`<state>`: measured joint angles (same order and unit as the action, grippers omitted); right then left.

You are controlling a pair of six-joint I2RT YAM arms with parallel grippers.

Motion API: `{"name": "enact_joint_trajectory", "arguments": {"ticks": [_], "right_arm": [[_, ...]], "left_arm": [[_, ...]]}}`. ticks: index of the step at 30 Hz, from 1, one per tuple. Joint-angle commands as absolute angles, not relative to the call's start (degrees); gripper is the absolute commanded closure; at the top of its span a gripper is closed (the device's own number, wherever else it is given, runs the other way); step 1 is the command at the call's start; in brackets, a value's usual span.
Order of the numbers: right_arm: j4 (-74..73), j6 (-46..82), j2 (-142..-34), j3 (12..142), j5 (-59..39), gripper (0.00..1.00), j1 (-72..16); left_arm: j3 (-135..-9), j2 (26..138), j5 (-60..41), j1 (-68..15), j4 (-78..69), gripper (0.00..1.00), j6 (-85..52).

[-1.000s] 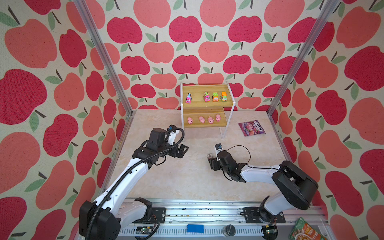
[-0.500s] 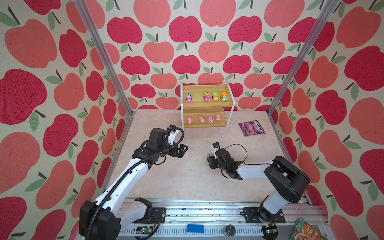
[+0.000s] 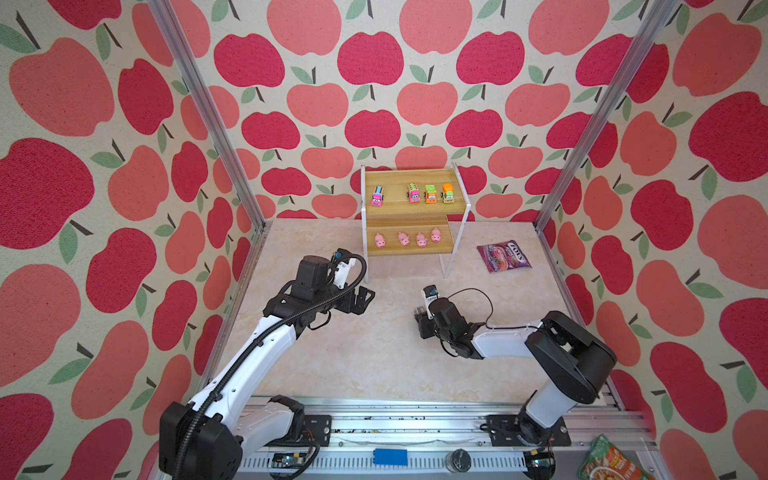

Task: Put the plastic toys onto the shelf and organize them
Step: 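Carry the green-and-red car with the right gripper up to the top shelf tier, then set the car on the top tier beside the pink truck, open right gripper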

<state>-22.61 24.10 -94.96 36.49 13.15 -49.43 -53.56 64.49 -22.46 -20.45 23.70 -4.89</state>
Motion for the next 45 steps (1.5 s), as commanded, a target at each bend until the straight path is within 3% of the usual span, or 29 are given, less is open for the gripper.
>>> {"name": "enact_joint_trajectory", "arguments": {"ticks": [1,11,19,34,45], "right_arm": [[-18.3,21.8,-92.8,39.8,15.8,0.72,-51.1],[-1.4,17.5,-81.4,50.1,21.7,0.73,-55.2],[15.9,15.3,-77.8,69.2,24.7,0.73,-55.6],[31.3,8.1,-101.9,115.8,34.8,0.72,-53.8],[32.4,5.6,-115.5,136.5,38.4,0.72,-52.4]], "left_arm": [[-53.6,64.7,-22.6,-19.7,22.4,0.01,-5.7],[-54.4,64.2,-22.2,-16.3,22.8,0.01,-7.7],[-55.0,62.6,-24.1,-12.6,21.4,0.01,-10.2],[-65.9,63.6,-14.2,-14.7,26.4,0.01,-10.5],[-58.3,60.2,-17.0,-17.4,15.4,0.01,-4.5]]}}
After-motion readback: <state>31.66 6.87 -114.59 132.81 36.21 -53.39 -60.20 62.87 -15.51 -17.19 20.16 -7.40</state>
